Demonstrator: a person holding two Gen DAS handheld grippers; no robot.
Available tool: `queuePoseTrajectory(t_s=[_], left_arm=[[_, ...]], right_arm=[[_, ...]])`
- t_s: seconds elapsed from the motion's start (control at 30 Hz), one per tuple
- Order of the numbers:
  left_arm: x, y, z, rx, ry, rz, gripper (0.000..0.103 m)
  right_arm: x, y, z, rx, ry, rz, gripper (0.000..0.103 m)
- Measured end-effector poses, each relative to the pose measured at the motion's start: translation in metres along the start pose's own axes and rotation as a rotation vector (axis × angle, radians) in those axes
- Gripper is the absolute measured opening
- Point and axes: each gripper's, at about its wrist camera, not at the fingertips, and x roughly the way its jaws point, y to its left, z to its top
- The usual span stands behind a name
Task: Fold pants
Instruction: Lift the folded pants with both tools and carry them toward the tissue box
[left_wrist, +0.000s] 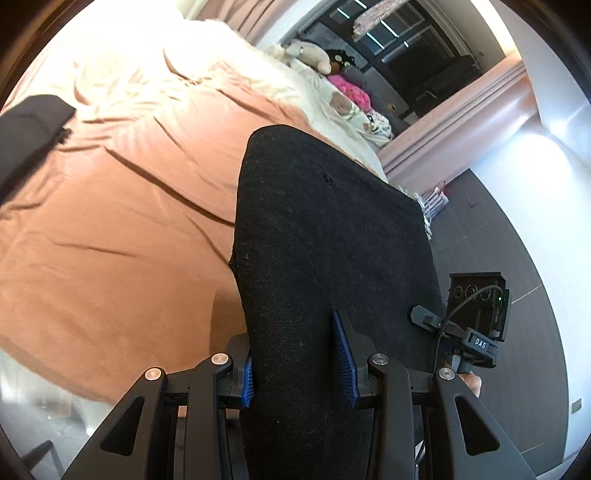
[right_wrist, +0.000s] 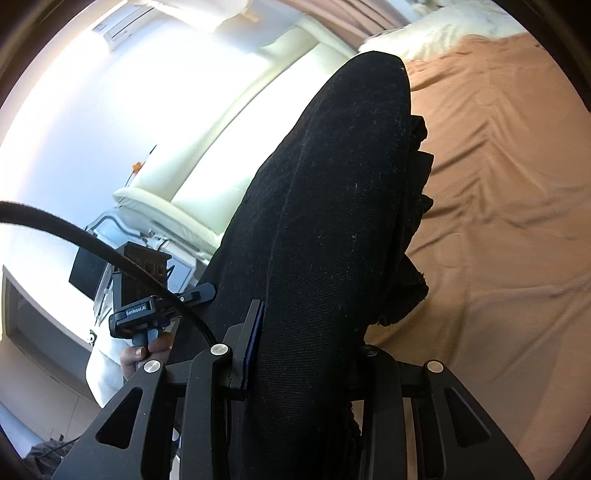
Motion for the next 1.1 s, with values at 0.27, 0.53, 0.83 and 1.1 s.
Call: queuePoseTrajectory(t_s=[0.27, 0.53, 0.83, 1.1], left_arm=[[-0.052, 0.017, 0.002, -0.014, -0.045, 0.028, 0.038], [-0.101, 0.056, 0.009, -0.027, -0.091, 0.041, 0.038], [-0.161, 0.113, 0.040, -0.009, -0.123, 0.075, 0.038], [-0.189, 0.177, 0.091, 0.005, -0.095, 0.099, 0.038]], right_arm=[[0.014, 0.018, 0.009, -0.029, 0.024, 0.021, 0.030], [0.057, 0.037, 0.019, -0.075, 0.060, 0.025, 0.030], [0.143, 0.072, 0.039, -0.100, 0.080, 0.047, 0.030], [0.229, 0.086, 0.061, -0.106, 0.073, 0.080, 0.030]])
